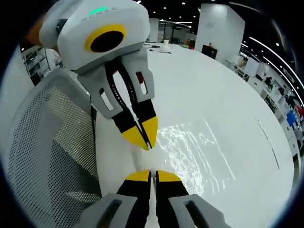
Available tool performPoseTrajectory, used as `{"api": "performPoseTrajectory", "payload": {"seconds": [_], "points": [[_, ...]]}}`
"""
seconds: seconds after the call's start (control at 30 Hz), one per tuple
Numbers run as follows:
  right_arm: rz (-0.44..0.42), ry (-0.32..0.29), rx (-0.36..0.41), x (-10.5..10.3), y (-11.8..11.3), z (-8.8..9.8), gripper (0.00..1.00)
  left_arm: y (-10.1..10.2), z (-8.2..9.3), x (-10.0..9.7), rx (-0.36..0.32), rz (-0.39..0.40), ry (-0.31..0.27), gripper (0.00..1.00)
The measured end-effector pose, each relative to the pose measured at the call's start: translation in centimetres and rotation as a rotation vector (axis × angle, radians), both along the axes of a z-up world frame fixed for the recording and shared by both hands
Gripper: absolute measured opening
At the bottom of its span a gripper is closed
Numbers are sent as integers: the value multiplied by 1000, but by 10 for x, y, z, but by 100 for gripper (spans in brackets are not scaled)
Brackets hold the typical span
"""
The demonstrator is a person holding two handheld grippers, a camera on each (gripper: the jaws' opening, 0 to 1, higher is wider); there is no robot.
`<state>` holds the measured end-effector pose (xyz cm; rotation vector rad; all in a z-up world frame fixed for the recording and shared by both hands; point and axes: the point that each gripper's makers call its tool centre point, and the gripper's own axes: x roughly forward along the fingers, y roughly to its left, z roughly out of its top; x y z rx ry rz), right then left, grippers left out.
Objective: Open the resealable bag by pulling the two sides of the seal apart until the entire bag opening is separated and visibly accessible.
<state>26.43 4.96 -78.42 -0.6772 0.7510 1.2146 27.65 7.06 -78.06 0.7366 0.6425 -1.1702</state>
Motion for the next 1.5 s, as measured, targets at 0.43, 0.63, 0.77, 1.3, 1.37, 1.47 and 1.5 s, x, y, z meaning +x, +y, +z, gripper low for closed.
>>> {"api": "performPoseTrajectory", "payload": {"seconds": [0.43, 0.63, 0.77, 1.3, 1.37, 1.47, 1.5], "points": [[2, -2, -2, 7, -6, -1, 0, 3, -2, -1, 11, 30, 2, 0], [8, 4, -2, 9, -5, -4, 0, 6, -4, -1, 9, 49, 13, 0], [9, 5, 6, 8, -4, -3, 0, 7, -4, -1, 3, 55, 16, 0], [16, 16, 22, 12, 3, -5, 0, 16, -8, 4, -28, 113, 33, 0], [14, 18, 18, 14, 2, -5, 0, 16, -7, 5, -32, 116, 32, 0], [8, 22, 16, 17, 0, -5, 0, 16, -7, 6, -39, 113, 34, 0], [6, 24, 13, 17, -2, -5, 0, 15, -7, 7, -41, 112, 33, 0]]}}
